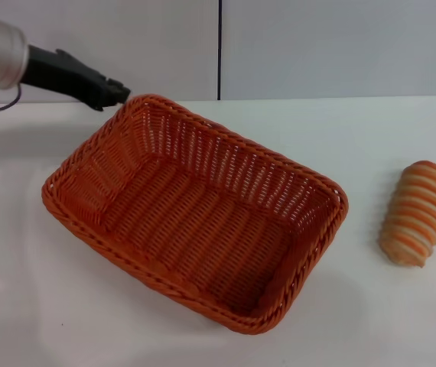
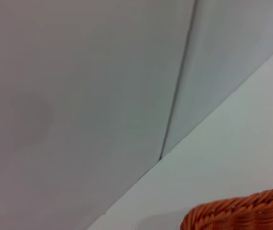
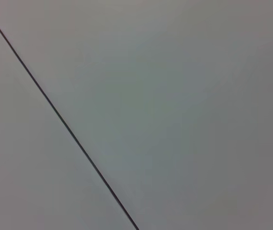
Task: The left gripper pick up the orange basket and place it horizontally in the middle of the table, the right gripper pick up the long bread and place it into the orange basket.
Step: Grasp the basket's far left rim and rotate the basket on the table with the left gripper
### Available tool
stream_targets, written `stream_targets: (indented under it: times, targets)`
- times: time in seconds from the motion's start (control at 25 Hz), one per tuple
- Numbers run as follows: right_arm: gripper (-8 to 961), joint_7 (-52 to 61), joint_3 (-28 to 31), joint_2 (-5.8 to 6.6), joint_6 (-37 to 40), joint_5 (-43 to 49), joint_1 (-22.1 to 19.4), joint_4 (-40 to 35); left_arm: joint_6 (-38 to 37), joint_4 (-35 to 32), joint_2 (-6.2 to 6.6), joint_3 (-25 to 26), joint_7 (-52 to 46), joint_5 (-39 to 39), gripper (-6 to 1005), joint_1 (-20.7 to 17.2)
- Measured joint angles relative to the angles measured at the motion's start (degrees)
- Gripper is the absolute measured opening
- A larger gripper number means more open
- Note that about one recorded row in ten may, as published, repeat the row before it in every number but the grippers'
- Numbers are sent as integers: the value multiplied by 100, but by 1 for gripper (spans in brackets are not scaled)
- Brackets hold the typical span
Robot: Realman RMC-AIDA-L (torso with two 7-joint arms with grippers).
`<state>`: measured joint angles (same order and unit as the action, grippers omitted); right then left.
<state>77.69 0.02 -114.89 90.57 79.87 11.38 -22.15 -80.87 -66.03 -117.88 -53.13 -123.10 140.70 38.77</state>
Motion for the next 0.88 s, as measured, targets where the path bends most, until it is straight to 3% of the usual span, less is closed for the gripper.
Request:
stream_targets:
  times: [0.12, 0.4, 0.88]
  targets:
    - [700, 0, 0, -4, -34, 0, 16, 0, -48, -97, -2, -19, -95, -97, 243, -145]
    - [701, 1, -12, 19, -57, 1, 147, 117, -143, -323, 6, 5, -123, -291, -2, -306]
    - [702, -25, -55, 14, -200, 40, 216, 210, -50, -138, 19, -49, -134, -265, 102, -86]
